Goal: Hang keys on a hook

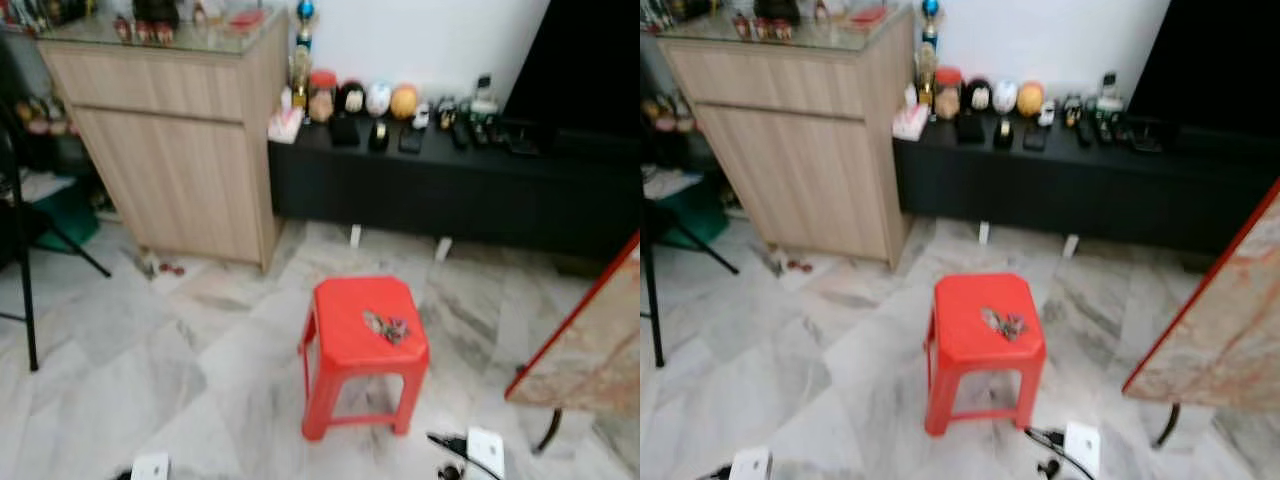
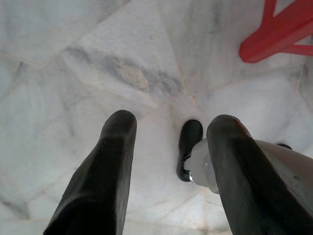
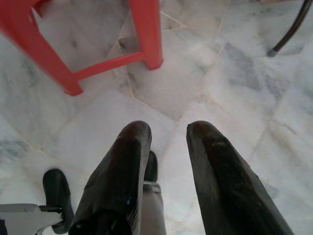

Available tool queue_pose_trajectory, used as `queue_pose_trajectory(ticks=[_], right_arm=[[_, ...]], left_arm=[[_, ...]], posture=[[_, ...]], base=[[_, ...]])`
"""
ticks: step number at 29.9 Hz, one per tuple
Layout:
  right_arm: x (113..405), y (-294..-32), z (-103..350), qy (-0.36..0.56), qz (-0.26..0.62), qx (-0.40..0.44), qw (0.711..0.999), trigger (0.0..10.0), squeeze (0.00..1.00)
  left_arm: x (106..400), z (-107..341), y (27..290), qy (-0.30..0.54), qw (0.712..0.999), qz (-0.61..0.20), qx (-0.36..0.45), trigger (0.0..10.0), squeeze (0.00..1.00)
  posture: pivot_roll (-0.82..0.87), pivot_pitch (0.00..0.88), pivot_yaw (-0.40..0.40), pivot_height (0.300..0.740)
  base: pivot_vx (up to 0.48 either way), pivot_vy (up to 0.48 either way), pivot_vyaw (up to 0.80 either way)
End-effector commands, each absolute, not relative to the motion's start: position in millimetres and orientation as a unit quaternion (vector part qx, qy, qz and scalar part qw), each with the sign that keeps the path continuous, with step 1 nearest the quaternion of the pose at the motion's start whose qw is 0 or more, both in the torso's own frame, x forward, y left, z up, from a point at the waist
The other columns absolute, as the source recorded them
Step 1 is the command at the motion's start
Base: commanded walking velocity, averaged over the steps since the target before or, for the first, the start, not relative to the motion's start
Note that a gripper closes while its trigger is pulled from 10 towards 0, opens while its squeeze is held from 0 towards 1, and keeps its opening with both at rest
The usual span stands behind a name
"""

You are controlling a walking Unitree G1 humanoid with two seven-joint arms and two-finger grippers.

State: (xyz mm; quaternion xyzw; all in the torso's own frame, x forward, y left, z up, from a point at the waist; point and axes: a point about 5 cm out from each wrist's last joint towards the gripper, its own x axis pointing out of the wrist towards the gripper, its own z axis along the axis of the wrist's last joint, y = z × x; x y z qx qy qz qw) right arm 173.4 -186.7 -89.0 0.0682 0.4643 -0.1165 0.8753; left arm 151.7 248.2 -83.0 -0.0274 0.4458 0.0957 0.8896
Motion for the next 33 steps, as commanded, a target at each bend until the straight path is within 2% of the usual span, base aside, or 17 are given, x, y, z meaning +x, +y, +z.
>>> queue_pose_trajectory(ticks=[1,7,33], right_arm=[[169.5,-195.3,-89.7,0.467,-0.131,0.068,0.872,10.0,0.0],[168.5,-195.1,-90.2,0.469,-0.128,0.068,0.871,10.0,0.0],[172.0,-195.1,-88.4,0.46,-0.124,0.079,0.876,10.0,0.0]], left_arm=[[148.4,-86.0,242.3,0.452,0.887,0.09,-0.032,10.0,0.0],[147.6,-86.3,242.3,0.454,0.887,0.083,-0.019,10.0,0.0],[146.9,-88.0,236.2,0.453,0.888,0.08,-0.02,10.0,0.0]], posture=[[0.18,0.0,-0.025,0.74],[0.18,0.0,-0.025,0.74],[0.18,0.0,-0.032,0.74]], base=[[0.0,0.0,0.0],[0.04,0.0,0.0],[0.293,0.0,0.09]])
